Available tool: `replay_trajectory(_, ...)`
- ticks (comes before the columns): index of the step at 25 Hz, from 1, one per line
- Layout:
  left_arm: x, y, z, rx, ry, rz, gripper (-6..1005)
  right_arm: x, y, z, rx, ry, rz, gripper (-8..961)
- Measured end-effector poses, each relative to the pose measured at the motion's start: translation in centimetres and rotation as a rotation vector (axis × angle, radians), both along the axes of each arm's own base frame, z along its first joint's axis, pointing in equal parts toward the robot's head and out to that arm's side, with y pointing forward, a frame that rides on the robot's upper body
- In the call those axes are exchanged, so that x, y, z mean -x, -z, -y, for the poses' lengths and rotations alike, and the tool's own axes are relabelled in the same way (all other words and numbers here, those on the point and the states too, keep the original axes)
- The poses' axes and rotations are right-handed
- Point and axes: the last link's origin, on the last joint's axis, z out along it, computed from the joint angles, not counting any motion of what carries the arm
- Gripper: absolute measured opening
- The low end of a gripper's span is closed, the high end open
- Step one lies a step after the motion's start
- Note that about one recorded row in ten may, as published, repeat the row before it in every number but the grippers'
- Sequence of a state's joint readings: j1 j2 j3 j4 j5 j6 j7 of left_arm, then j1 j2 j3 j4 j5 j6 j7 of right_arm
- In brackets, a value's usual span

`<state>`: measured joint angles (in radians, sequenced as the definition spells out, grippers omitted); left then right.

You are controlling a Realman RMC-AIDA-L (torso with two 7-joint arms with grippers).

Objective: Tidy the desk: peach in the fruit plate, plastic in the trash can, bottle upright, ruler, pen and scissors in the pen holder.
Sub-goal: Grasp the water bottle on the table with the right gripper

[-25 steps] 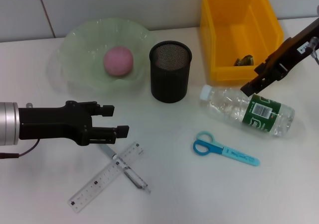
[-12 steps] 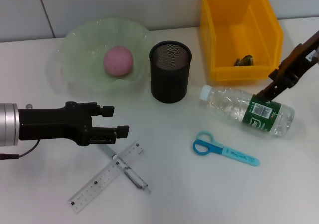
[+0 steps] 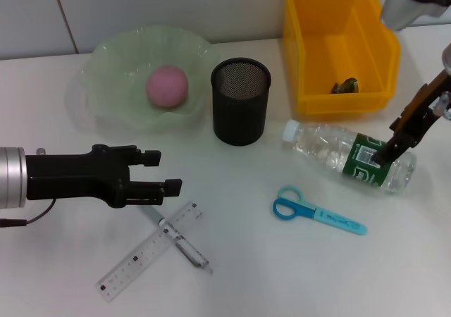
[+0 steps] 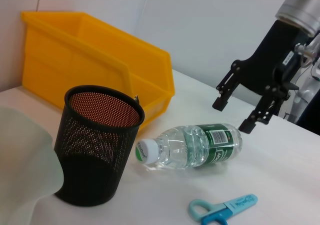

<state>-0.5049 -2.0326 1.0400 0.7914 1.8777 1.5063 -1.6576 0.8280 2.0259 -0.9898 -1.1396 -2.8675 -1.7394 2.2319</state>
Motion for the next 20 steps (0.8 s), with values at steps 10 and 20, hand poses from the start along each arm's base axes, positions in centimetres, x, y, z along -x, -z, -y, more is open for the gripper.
replay_trajectory(10, 0.0, 0.0, 0.1, 0.001, 0.002, 0.002, 764, -1.1, 1.6, -0.6, 0.000, -0.020, 0.049, 768)
replay_trajectory(20, 0.0, 0.0, 0.1, 0.001, 0.002, 0.002, 761, -1.4, 2.6, -0.9, 0.019, -0.038, 0.060, 768)
